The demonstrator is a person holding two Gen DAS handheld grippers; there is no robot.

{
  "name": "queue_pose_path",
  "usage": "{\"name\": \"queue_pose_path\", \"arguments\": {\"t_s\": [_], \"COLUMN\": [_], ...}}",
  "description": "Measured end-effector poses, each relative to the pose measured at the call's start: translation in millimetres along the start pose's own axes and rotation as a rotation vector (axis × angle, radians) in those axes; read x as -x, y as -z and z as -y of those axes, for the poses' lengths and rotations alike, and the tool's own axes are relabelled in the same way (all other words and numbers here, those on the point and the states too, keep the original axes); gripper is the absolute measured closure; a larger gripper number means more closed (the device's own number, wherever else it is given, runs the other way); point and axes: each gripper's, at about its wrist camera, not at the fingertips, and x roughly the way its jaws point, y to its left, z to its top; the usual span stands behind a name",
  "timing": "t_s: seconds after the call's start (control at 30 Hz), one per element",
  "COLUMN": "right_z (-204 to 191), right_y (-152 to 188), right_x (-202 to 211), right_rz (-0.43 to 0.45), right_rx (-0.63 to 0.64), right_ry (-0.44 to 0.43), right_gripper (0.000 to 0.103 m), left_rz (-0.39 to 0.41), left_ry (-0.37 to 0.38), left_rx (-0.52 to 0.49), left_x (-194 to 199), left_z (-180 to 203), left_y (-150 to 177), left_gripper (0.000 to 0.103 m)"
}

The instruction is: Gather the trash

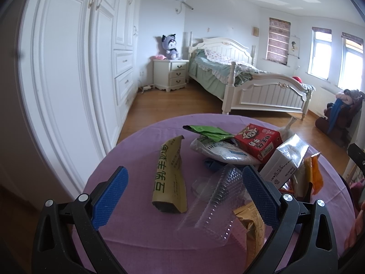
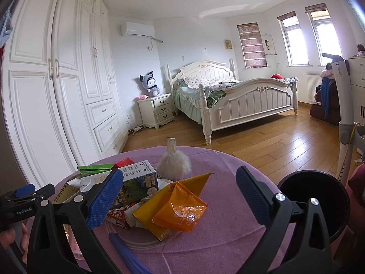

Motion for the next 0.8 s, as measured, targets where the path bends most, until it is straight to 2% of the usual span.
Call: {"name": "queue_pose_path", "arguments": {"t_s": [0.1, 0.2, 0.3, 0.37, 0.43, 0.57, 0.63, 0.7, 0.77, 0.8], "right_z": [2.8, 5.4, 0.5, -12.6, -38.5, -109.6, -140.8, -168.4, -194.0, -206.9], "right_y": [-0.1, -0.2, -7.3, -24.4, -48.0, -78.1, -82.3, -80.9, -71.5, -65.0], "right_x": [-1.0, -5.7, -23.0, -34.8, -47.9, -89.0, -115.0, -139.4, -156.9, -164.2], "right_rz": [-0.004, -0.026, -0.126, -0.189, -0.241, -0.435, -0.549, -0.630, -0.664, -0.683], "right_rx": [-0.010, -0.024, 0.000, 0.045, 0.144, 0.386, 0.451, 0.492, 0.572, 0.608], "right_ry": [-0.001, -0.007, -0.060, -0.141, -0.198, -0.293, -0.349, -0.381, -0.363, -0.365], "right_gripper": [0.005, 0.005, 0.005, 0.006, 0.010, 0.013, 0.020, 0.027, 0.032, 0.033], "left_rz": [-0.003, -0.040, -0.091, -0.123, -0.161, -0.212, -0.257, -0.282, -0.341, -0.343], "left_ry": [-0.004, 0.010, 0.031, 0.065, 0.103, 0.138, 0.153, 0.159, 0.137, 0.136], "left_rx": [0.002, 0.022, 0.053, 0.088, 0.112, 0.037, 0.028, 0.021, 0.012, 0.019], "left_x": [0.9, -1.9, -5.2, -10.6, -20.9, -45.7, -58.3, -69.7, -81.6, -86.1], "left_z": [-0.8, -2.2, -17.6, -36.2, -50.5, -54.2, -52.6, -53.2, -59.0, -61.6], "left_y": [0.1, -0.5, -5.9, -13.0, -19.3, -23.3, -24.0, -24.1, -26.0, -26.2], "left_gripper": [0.004, 0.004, 0.004, 0.004, 0.004, 0.004, 0.005, 0.011, 0.014, 0.017]}}
